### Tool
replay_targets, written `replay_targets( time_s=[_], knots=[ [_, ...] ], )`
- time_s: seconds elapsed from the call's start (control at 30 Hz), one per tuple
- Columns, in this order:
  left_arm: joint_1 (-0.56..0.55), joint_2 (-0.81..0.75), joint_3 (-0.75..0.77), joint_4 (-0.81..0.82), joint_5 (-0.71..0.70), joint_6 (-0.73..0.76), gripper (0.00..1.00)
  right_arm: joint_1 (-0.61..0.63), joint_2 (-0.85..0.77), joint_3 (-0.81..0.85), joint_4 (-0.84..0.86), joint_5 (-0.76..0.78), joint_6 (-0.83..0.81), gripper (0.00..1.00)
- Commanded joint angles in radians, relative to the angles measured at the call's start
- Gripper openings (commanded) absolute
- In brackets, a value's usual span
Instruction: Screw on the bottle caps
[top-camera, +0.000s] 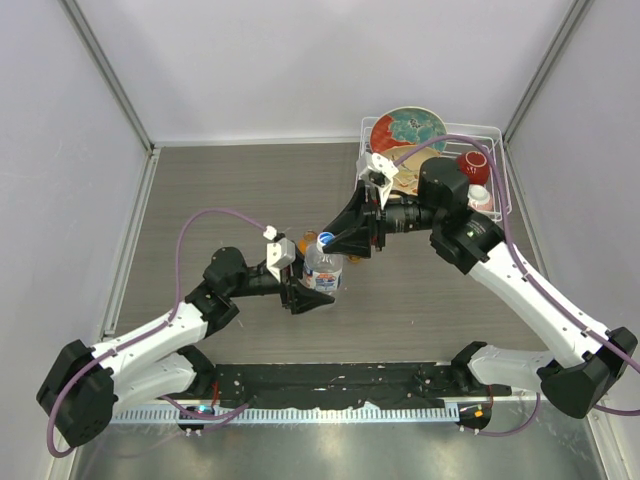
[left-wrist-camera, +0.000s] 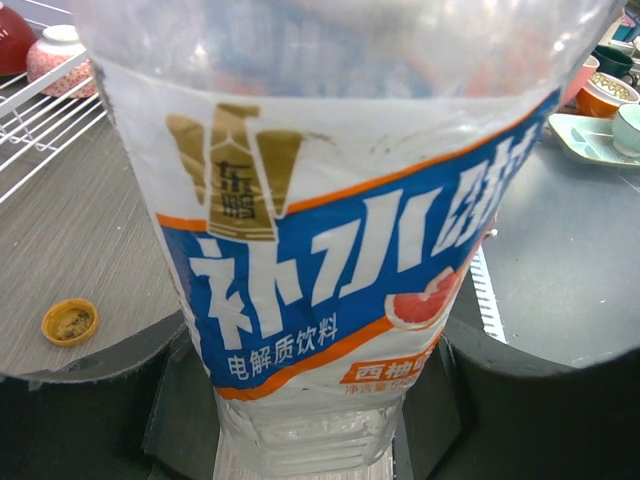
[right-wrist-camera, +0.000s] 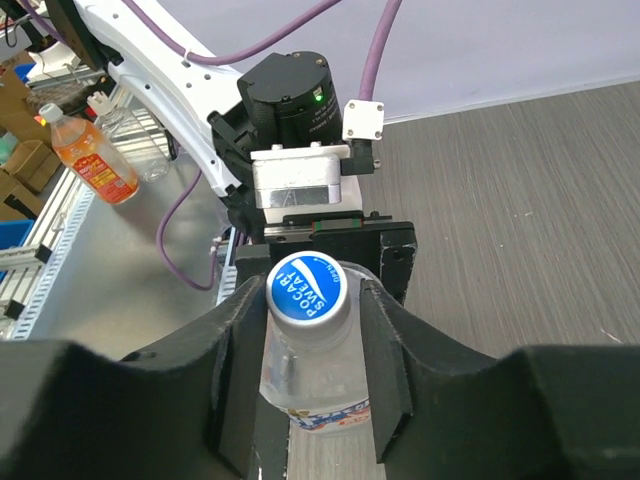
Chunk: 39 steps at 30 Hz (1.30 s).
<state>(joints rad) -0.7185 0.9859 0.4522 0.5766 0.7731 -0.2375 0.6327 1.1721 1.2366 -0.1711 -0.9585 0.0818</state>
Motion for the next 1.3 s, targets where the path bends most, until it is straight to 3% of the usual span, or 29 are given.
replay_targets(
  time_s=[0.0,0.03,0.2,0.4,0.7,0.83,0.87,1.07,1.1,1.27],
  knots=[
    [0.004,-0.018,0.022,0.052,-0.021,-0.013,0.0,-0.002,0.0,0.006,0.045,-0.022,0.012,0.41],
    [0.004,-0.02,0.02,0.051,-0.029,-0.013,0.0,-0.002,0.003,0.006,0.045,-0.023,0.015,0.34],
    [0.004,-0.018,0.013,0.052,-0.08,-0.005,0.0,-0.002,0.0,-0.011,0.05,-0.005,0.036,0.19],
    [0.004,-0.009,0.011,0.045,-0.19,0.041,0.0,0.002,-0.005,-0.028,0.006,0.179,0.052,0.07],
    [0.005,0.01,0.045,0.02,-0.419,0.118,0.0,0.194,0.001,-0.019,-0.122,0.74,-0.025,0.01],
    [0.004,0.014,0.046,0.031,-0.448,0.132,0.0,0.28,0.023,-0.028,-0.11,0.993,0.053,0.01],
    [0.004,0.013,0.043,0.034,-0.458,0.139,0.0,0.298,0.029,-0.025,-0.11,1.127,0.067,0.01],
    [0.004,0.008,0.029,0.04,-0.497,0.152,0.0,0.438,0.122,0.026,-0.186,1.541,0.238,0.01],
    [0.004,0.004,0.032,0.037,-0.495,0.15,0.0,0.458,0.154,0.035,-0.209,1.672,0.249,0.01],
    [0.004,0.0,0.017,0.042,-0.491,0.144,0.0,0.561,0.253,0.125,-0.267,1.897,0.318,0.01]
  ],
)
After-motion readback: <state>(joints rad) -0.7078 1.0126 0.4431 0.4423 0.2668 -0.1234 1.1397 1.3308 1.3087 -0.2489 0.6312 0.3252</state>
